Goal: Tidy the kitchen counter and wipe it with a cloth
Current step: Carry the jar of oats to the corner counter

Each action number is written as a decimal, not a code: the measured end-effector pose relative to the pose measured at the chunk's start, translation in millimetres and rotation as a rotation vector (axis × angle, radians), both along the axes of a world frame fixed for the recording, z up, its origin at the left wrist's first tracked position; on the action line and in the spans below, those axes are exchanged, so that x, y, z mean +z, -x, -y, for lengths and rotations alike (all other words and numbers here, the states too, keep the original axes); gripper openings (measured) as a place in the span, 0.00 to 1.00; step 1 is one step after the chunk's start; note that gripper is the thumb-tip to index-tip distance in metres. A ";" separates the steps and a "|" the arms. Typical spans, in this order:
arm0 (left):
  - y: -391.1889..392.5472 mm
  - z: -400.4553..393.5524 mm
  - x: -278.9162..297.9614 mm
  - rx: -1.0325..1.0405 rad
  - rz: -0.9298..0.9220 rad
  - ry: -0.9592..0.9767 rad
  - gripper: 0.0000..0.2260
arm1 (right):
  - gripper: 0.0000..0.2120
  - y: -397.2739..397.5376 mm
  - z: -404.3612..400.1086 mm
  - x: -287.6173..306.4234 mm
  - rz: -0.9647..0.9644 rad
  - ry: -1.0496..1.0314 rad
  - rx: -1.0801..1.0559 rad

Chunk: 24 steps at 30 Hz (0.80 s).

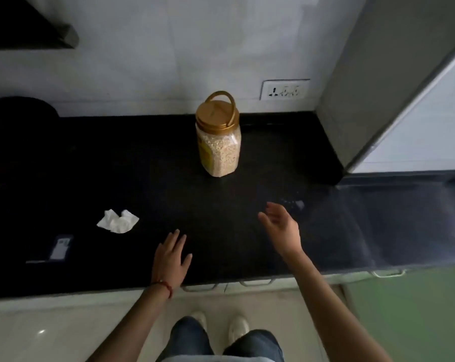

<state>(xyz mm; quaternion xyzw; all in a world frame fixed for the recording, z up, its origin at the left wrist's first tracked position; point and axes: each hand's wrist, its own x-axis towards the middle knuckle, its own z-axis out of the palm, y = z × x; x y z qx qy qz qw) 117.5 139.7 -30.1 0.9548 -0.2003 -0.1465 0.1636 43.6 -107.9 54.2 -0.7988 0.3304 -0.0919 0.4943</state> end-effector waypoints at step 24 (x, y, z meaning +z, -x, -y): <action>-52.1 7.1 7.3 0.090 -0.043 0.237 0.32 | 0.54 -213.8 -18.5 -16.0 0.265 0.061 -0.012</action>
